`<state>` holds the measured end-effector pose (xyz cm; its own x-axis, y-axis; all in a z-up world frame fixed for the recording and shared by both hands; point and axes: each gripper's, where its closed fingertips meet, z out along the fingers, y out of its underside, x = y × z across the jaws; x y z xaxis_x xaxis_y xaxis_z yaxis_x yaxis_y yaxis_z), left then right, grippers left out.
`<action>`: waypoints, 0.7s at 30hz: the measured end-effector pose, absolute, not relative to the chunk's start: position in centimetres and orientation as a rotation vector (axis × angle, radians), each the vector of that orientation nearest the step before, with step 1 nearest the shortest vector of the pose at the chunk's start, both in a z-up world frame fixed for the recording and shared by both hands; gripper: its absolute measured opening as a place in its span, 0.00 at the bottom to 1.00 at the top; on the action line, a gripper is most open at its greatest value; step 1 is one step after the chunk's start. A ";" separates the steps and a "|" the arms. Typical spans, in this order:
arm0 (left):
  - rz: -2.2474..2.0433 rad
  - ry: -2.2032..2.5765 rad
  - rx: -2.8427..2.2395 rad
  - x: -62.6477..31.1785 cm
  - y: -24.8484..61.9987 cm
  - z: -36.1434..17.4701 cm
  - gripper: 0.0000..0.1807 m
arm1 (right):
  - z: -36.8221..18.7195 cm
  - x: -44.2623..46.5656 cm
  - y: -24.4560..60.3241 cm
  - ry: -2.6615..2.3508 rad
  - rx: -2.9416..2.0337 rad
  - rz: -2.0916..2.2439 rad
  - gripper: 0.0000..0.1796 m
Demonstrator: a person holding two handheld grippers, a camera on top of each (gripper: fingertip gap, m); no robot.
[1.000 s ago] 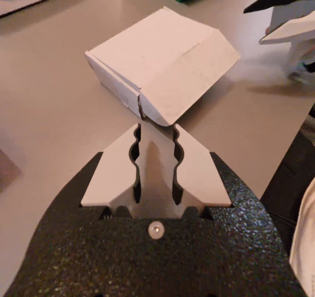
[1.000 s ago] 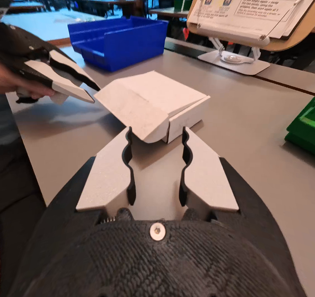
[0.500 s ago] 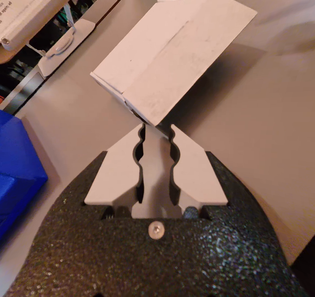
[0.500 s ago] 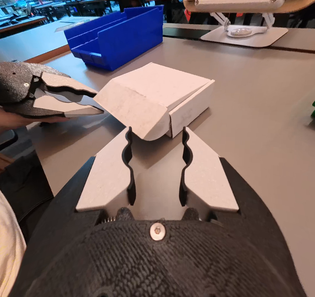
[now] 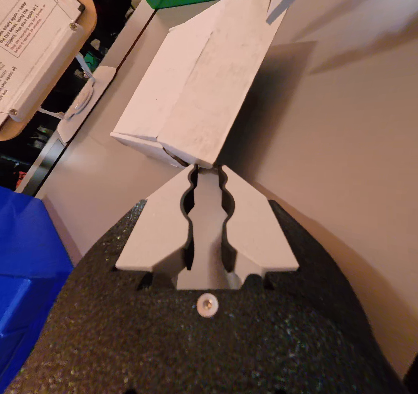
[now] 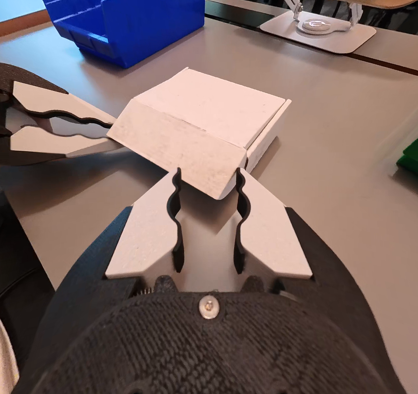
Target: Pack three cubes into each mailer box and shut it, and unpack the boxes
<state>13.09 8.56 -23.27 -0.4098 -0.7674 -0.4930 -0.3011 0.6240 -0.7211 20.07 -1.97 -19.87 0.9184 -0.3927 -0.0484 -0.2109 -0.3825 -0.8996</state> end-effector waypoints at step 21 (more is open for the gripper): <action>-1.508 2.053 -1.496 14.6 9.0 -21.9 0.25 | -21.6 23.1 -1.2 0.262 -2.165 0.146 0.41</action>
<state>14.60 9.03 -21.88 -0.4740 -0.7930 0.3827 -0.6023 -0.0251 -0.7979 23.15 -1.24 -21.61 0.9703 -0.1327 -0.2020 -0.2417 -0.5539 -0.7967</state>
